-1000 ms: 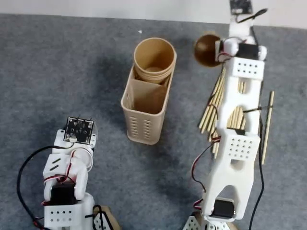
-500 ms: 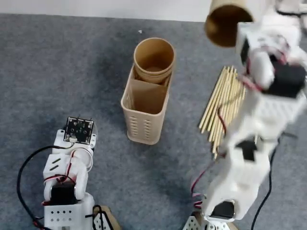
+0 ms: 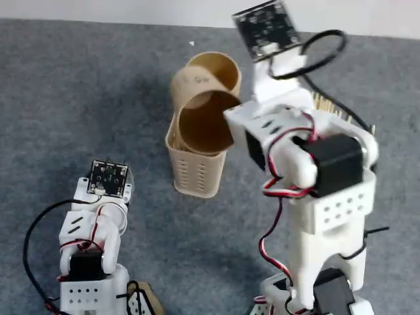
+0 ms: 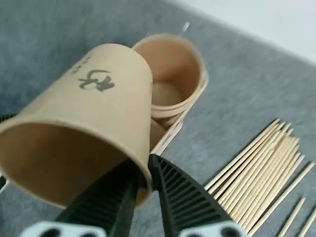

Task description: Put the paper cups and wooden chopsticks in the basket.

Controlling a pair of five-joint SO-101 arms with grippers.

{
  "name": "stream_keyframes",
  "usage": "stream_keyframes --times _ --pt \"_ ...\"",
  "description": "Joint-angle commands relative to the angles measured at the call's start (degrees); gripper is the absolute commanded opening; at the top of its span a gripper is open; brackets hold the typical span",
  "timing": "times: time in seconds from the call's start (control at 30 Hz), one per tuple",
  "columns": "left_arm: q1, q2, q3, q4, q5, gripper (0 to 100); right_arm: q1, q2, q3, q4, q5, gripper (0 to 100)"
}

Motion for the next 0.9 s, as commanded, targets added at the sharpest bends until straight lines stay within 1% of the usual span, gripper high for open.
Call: stream_keyframes --times 0.0,0.17,0.27,0.43,0.53,0.63,0.8,0.87 --pt "0.84 -0.22 1.01 -0.88 0.44 16 0.4 1.45 0.48 -1.01 -0.97 0.5" --pt "0.84 -0.22 1.01 -0.88 0.44 16 2.68 3.38 0.04 -2.86 -1.23 0.5" --pt "0.84 -0.22 1.01 -0.88 0.44 16 2.77 2.77 -3.56 -3.12 -2.99 0.5" --pt "0.84 -0.22 1.01 -0.88 0.44 16 2.86 3.03 -9.1 -2.42 -2.99 0.5" --pt "0.84 -0.22 1.01 -0.88 0.44 16 2.86 3.03 -9.45 -0.75 -2.9 0.5" --pt "0.84 -0.22 1.01 -0.88 0.44 16 3.12 3.21 -9.36 -1.19 -2.73 0.5" --pt "0.84 -0.22 1.01 -0.88 0.44 16 7.43 5.49 -6.64 -3.74 -2.73 0.5" --pt "0.84 -0.22 1.01 -0.88 0.44 16 8.13 7.43 -6.37 -4.79 -2.73 0.5"
